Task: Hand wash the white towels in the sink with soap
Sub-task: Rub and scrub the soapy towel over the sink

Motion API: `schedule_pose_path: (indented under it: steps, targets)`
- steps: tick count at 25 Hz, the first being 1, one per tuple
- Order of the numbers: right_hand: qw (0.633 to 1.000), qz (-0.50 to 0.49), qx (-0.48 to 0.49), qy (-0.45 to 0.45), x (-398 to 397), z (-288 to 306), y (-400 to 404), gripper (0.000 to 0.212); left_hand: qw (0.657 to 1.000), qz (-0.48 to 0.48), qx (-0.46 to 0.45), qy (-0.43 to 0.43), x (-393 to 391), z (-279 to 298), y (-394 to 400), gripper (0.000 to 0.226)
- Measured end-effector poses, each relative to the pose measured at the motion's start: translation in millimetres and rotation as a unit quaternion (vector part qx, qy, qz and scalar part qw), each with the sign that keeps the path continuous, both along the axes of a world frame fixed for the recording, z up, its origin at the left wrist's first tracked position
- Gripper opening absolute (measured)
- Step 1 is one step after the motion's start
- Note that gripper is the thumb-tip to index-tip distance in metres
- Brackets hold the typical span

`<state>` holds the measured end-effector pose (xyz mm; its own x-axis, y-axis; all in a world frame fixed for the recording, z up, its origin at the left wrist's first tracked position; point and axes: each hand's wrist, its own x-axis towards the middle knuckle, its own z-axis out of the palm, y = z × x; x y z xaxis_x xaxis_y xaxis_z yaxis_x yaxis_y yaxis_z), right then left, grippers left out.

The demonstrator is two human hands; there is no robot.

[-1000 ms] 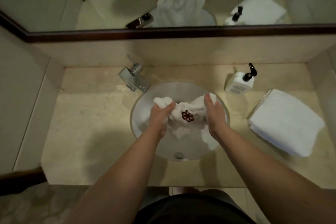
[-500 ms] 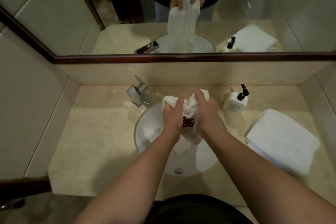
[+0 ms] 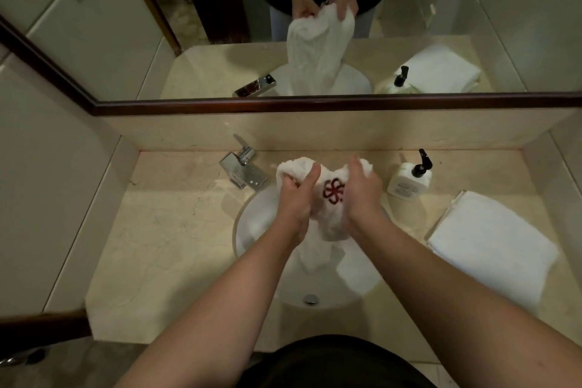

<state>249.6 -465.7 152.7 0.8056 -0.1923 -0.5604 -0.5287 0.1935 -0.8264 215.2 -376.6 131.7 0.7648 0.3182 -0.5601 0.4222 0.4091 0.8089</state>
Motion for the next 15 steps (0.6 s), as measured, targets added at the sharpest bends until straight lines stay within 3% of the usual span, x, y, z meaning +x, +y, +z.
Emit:
schedule_pose_path:
  steps: [4, 7, 10, 15]
  targets:
    - [0.991, 0.077, 0.104, 0.040, 11.3, 7.9, -11.6, 0.030, 0.999, -0.010, 0.043, -0.032, -11.3, -4.7, -1.7, 0.029]
    - [0.988, 0.143, 0.063, -0.018, 2.8, 5.1, -13.4, 0.029, 0.997, 0.054, 0.046, -0.021, -6.7, -3.8, -3.6, 0.033]
    - [0.988, 0.140, 0.053, -0.034, -3.8, -1.1, -14.8, 0.031, 0.992, 0.106, 0.071, -0.007, -0.7, 2.2, 3.9, 0.043]
    - [0.992, 0.060, 0.108, 0.023, 0.4, 3.7, -19.3, 0.030, 0.986, -0.052, 0.149, -0.048, -4.6, 8.0, 17.1, 0.024]
